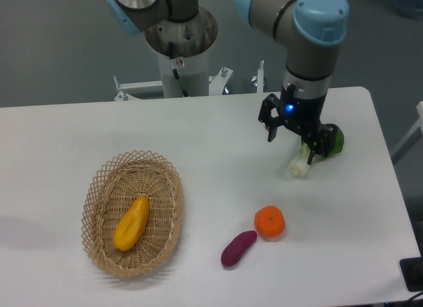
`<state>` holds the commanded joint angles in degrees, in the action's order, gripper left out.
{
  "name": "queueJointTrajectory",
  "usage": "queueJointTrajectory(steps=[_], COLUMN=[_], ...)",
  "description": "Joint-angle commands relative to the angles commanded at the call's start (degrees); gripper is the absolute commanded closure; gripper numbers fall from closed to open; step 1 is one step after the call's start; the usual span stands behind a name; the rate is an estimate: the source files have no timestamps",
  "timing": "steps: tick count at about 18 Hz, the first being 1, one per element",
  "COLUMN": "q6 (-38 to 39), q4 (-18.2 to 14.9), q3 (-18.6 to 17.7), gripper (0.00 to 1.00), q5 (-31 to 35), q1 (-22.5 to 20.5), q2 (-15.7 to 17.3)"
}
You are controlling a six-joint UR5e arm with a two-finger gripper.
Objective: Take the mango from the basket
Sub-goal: 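Move the open gripper from beside the bok choy over the basket, then lower the gripper into the basket around the yellow mango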
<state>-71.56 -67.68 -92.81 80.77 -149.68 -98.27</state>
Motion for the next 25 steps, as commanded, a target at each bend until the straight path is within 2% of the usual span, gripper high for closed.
queueJointTrajectory(steps=[6,8,10,13,17,21,25], q6=[6.59,13.51,20.37,29.34,37.88,39.74,40.52], q4=[2.99,3.69,6.84,13.16,18.54,20.57,20.57], q3=[-3.25,-4.83,-5.45,-6.5,-6.07,-5.81,-5.37], gripper=[0.0,0.0,0.0,0.0,0.0,0.0,0.0], q5=[-3.86,-3.61,-3.25,-3.17,-1.94,0.08,5.7], q1=[4.83,7.98,11.42,16.69,22.14,26.01,29.53], q2=[0.53,0.88,-0.17,-3.06,-8.16,-12.21,-15.46])
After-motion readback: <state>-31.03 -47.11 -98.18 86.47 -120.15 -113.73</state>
